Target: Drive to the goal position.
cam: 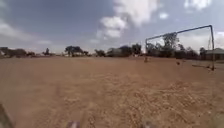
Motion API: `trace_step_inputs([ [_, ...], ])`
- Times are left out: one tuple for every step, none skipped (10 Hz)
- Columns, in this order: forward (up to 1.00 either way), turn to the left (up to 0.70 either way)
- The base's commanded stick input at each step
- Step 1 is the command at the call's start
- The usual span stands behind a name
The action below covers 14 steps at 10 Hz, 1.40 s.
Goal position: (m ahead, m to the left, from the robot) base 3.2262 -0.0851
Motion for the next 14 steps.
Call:
trace_step_inputs([
  [0.7,0.0],
  [0.7,0.0],
  [0.7,0.0],
  [0.7,0.0],
  [0.7,0.0],
  [0.7,0.0],
  [0.7,0.0],
  [0.7,0.0],
  [0.7,0.0],
  [0.7,0.0],
  [0.7,0.0],
  [0.7,0.0],
  [0.7,0.0],
  [0.7,0.0],
])
